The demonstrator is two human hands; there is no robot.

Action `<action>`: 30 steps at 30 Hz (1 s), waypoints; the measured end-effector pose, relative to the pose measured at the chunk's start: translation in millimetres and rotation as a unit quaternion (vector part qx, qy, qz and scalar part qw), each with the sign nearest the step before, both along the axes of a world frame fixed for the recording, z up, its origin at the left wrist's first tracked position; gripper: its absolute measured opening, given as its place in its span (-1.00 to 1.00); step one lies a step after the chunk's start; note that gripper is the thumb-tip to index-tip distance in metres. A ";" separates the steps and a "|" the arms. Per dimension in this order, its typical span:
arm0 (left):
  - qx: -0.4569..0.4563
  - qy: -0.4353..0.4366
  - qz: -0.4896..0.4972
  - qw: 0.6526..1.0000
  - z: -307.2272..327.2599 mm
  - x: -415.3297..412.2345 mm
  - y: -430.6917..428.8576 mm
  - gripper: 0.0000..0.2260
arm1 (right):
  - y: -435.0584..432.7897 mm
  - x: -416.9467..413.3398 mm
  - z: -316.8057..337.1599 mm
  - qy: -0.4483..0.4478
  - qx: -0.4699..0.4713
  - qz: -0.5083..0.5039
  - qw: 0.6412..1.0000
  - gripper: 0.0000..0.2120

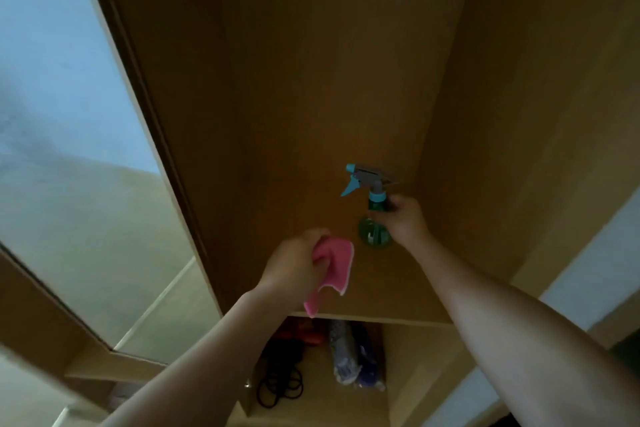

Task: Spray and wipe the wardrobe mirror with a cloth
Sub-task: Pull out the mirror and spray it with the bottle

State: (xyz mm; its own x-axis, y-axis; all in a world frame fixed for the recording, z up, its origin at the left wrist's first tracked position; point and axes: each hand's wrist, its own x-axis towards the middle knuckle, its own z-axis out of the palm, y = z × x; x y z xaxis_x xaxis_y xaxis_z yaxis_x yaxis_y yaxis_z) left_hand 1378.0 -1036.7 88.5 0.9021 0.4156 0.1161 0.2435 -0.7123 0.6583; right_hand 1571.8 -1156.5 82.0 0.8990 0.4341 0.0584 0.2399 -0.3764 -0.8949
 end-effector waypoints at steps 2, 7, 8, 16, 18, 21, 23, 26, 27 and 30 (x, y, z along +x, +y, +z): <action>0.010 0.000 0.023 1.000 -2.3 0.3 -2.7 -0.71 | 7.4 13.8 -10.7 0.007 -0.010 0.001 1.000 -0.68; 0.015 0.005 0.085 0.996 -9.7 -0.6 -13.4 -0.70 | 19.0 35.1 -40.4 0.029 0.008 0.019 0.999 -0.69; 0.018 0.006 0.091 0.996 -10.2 -0.2 -15.4 -0.70 | 19.3 37.4 -46.5 0.032 0.005 0.024 0.999 -0.69; 0.050 -0.018 0.132 0.990 -13.2 9.0 -24.3 -0.78 | 16.1 45.7 -89.0 0.059 -0.028 0.060 0.996 -0.65; 0.054 -0.029 0.128 0.990 -13.0 9.9 -25.6 -0.79 | 15.7 46.6 -94.1 0.055 -0.023 0.054 0.997 -0.66; 0.044 -0.031 0.126 0.991 -13.0 10.4 -27.3 -0.79 | 14.1 48.0 -98.3 0.056 -0.021 0.045 0.997 -0.68; 0.045 -0.033 0.124 0.991 -12.6 10.6 -28.3 -0.78 | 11.8 48.2 -100.3 0.061 -0.038 0.052 0.996 -0.68; 0.055 -0.038 0.121 0.990 -11.2 10.7 -30.6 -0.77 | 7.9 47.0 -100.3 0.050 -0.085 0.059 0.993 -0.70; 0.056 -0.040 0.121 0.990 -9.5 10.8 -31.6 -0.77 | 6.5 46.4 -98.4 0.042 -0.095 0.057 0.993 -0.71; 0.050 -0.045 0.115 0.991 -0.7 12.0 -34.9 -0.79 | -2.9 38.7 -86.2 0.016 -0.086 0.041 0.995 -0.87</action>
State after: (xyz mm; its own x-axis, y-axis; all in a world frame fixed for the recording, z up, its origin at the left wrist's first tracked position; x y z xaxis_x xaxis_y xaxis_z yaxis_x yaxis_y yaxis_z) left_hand 1390.0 -1071.6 87.8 0.7685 0.5917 0.2437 0.3504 -0.7078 0.6134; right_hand 1610.6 -1159.3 -4.2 0.8600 0.5077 -0.0519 0.2485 -0.5054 -0.8263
